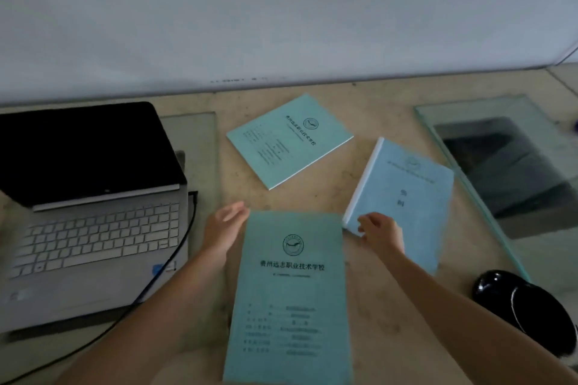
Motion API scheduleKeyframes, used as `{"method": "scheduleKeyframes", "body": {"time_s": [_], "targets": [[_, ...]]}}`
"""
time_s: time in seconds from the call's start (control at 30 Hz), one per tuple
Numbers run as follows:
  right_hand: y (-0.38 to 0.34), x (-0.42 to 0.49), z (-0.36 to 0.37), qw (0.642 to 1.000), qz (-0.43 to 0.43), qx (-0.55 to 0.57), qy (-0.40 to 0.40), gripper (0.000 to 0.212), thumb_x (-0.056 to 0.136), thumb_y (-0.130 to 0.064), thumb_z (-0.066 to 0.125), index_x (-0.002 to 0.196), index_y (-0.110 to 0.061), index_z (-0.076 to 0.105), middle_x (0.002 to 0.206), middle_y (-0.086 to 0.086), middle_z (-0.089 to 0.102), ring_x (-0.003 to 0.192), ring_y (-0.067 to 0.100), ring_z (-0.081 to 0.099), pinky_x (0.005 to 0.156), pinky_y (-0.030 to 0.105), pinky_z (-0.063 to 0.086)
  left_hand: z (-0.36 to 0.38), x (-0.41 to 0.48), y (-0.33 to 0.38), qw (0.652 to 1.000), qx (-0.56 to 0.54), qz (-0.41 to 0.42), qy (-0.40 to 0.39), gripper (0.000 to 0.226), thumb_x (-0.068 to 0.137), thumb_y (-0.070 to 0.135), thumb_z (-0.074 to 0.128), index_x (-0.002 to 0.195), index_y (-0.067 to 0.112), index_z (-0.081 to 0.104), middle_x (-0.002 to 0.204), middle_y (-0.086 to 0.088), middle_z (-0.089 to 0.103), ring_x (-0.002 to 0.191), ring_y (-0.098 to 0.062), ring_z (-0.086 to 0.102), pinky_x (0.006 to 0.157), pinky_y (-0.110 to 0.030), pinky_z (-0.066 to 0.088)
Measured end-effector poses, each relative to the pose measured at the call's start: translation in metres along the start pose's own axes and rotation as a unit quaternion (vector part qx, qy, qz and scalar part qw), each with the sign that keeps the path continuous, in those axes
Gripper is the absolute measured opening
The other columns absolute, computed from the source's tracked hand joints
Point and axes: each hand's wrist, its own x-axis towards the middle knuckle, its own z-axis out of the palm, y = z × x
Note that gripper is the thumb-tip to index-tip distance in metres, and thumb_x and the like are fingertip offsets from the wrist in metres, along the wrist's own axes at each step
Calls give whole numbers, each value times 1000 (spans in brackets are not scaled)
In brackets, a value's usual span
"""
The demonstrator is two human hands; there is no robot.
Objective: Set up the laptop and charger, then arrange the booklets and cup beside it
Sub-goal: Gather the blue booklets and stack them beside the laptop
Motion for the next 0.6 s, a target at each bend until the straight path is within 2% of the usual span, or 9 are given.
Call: {"method": "scheduleKeyframes", "body": {"time_s": [0.1,0.23,0.37,0.47,0.53,0.6], "targets": [[-30,40,0,997,-14,65,-48,14,88,-20,56,82,-17,68,74,2,69,57,12,65,57,28,52,12,18,32,997,56,46,5,45,85,35,63,125,14,59,131,-5,59,118,-22,56,97,-33,43],[-56,84,10,983,5,145,-111,14,90,-17,56,97,-17,68,76,3,67,64,18,65,58,31,54,28,54,63,996,72,56,7,45,87,28,63,127,9,57,132,-8,58,114,-16,56,89,-27,43],[-72,121,25,966,51,203,-151,11,91,-19,54,86,-21,64,75,2,65,60,20,64,60,34,53,38,111,87,994,93,52,22,44,87,22,64,125,2,56,131,-14,59,118,-22,57,96,-31,43],[-84,139,35,957,62,240,-148,15,91,-16,53,103,-21,58,77,2,67,61,17,66,54,31,52,47,160,103,988,142,62,25,44,86,19,65,125,-1,56,129,-18,59,118,-23,57,96,-27,42],[-91,150,41,943,72,292,-145,24,91,-13,53,113,-22,53,86,5,68,68,18,66,57,30,49,53,194,108,976,207,67,22,47,86,19,65,127,-1,53,131,-19,57,121,-27,55,104,-35,42],[-97,160,43,925,71,345,-142,26,92,-13,53,117,-19,52,97,9,66,80,22,65,63,32,49,56,224,110,940,331,76,13,52,84,25,67,128,2,53,130,-19,58,119,-31,56,100,-38,44]]}}
